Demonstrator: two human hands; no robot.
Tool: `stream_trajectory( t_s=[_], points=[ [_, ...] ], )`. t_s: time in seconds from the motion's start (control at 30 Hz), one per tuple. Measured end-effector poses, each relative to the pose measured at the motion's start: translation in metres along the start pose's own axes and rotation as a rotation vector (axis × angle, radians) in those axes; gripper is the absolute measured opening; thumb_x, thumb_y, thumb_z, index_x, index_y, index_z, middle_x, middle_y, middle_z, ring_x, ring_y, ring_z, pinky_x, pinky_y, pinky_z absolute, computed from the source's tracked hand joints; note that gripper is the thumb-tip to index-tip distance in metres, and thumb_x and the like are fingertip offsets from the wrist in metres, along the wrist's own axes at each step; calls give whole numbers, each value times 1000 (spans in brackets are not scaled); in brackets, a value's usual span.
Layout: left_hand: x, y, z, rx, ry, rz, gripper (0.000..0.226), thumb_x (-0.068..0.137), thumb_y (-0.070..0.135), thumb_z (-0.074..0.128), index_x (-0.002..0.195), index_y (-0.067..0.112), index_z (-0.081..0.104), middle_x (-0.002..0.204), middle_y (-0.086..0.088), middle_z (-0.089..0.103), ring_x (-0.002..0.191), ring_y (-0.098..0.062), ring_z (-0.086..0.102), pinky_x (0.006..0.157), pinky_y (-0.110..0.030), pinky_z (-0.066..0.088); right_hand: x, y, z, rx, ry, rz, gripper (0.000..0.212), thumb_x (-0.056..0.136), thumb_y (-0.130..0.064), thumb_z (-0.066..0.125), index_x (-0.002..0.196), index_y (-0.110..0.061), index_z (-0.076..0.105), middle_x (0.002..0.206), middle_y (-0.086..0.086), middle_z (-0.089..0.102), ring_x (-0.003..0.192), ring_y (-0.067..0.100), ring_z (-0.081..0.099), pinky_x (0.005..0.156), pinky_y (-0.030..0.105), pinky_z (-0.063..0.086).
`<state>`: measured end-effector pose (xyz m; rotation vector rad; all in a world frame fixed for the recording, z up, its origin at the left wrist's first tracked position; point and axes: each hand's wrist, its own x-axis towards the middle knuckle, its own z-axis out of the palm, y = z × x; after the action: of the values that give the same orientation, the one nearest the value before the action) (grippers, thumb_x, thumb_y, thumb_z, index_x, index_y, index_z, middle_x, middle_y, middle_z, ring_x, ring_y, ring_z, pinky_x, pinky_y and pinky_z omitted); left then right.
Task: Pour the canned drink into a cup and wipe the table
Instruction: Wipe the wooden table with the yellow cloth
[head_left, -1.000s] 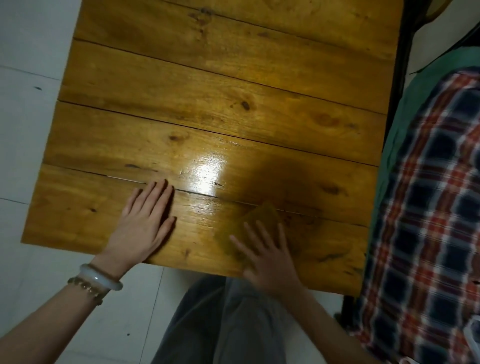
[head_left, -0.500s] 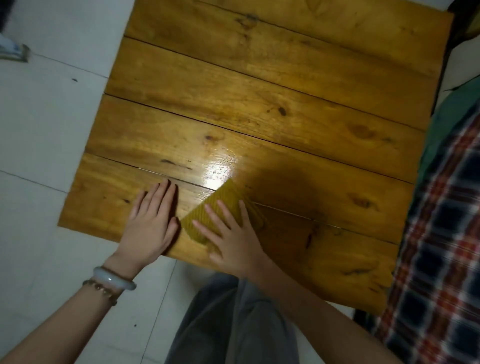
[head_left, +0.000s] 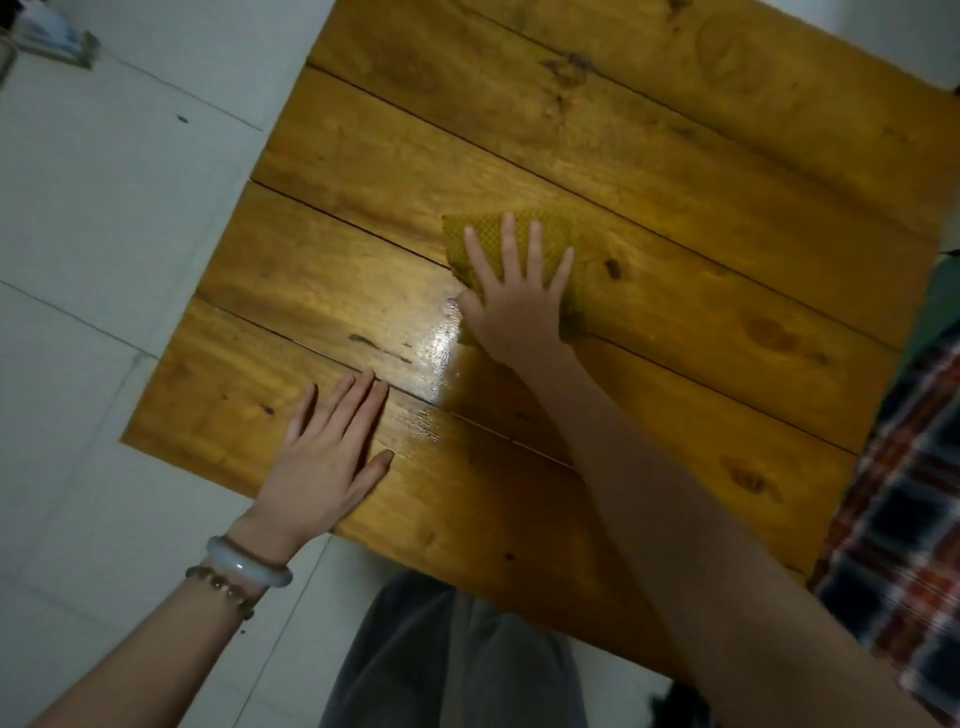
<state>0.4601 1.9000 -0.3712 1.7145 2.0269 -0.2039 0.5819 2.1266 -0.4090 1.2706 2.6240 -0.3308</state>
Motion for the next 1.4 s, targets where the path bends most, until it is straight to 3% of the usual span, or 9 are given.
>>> stream_trajectory(
  t_s=[0.2, 0.3, 0.4, 0.5, 0.73, 0.93, 1.03, 1.13, 1.4],
  points=[
    [0, -17, -4, -121, 112, -212, 72, 92, 53, 24, 151, 12, 15, 158, -8, 15, 144, -17, 7, 117, -42, 3, -44, -35, 14, -126, -52, -513, 69, 86, -60, 25, 147, -34, 11, 157, 9, 6, 143, 35, 4, 107, 65, -7],
    [4, -18, -8, -109, 87, -218, 71, 93, 51, 21, 151, 10, 14, 157, -11, 15, 143, -18, 7, 117, -42, 2, -100, -11, 25, -134, -158, -798, 76, 83, -55, 45, 147, -36, 9, 158, 4, 0, 144, 31, -2, 108, 62, -11],
    [11, -13, -13, -85, 65, -181, 70, 94, 49, 19, 150, 7, 15, 156, -13, 16, 143, -23, 10, 117, -45, 4, -104, 41, 17, -171, -137, -915, 70, 80, -52, 41, 145, -39, 17, 155, -1, 10, 143, 26, 6, 111, 60, -5],
    [20, -4, -15, -83, 62, -167, 69, 94, 48, 19, 150, 7, 15, 156, -12, 14, 144, -26, 12, 117, -45, 2, -61, 81, -3, -246, -82, -772, 68, 78, -55, 30, 143, -37, 24, 152, 2, 26, 140, 30, 20, 109, 62, 2],
    [34, 13, -18, -193, 119, -268, 66, 95, 44, 22, 150, 7, 15, 157, -12, 13, 144, -24, 9, 117, -48, 5, 71, 33, -25, -112, -39, -226, 65, 88, -61, 13, 147, -37, -1, 157, 8, -6, 143, 37, -4, 103, 69, -7],
    [43, 18, -28, -259, 165, -345, 65, 93, 37, 30, 149, 7, 17, 157, -13, 15, 145, -28, 12, 116, -46, 5, 48, -7, -14, -145, -38, -515, 64, 90, -60, 22, 147, -38, 3, 158, 7, -5, 143, 35, -7, 102, 69, -13],
    [48, 22, -35, -258, 175, -332, 65, 93, 37, 30, 149, 7, 18, 157, -14, 15, 145, -29, 12, 117, -47, 5, 13, 24, -8, -184, -87, -732, 64, 90, -57, 31, 146, -38, 6, 158, 6, 0, 144, 33, -2, 104, 66, -13],
    [54, 31, -41, -248, 178, -282, 65, 92, 36, 31, 149, 6, 18, 157, -15, 16, 145, -28, 13, 118, -47, 4, -11, 74, -8, -155, -118, -768, 60, 89, -55, 18, 144, -41, -1, 157, 0, -7, 143, 28, -9, 106, 60, -18],
    [64, 67, -42, -208, 160, -76, 66, 93, 40, 25, 149, 6, 19, 156, -15, 17, 144, -24, 10, 117, -43, 1, -92, 137, 0, -18, -91, -88, 63, 86, -54, 15, 145, -39, -2, 157, 1, -7, 143, 31, -10, 108, 65, -10]
  ],
)
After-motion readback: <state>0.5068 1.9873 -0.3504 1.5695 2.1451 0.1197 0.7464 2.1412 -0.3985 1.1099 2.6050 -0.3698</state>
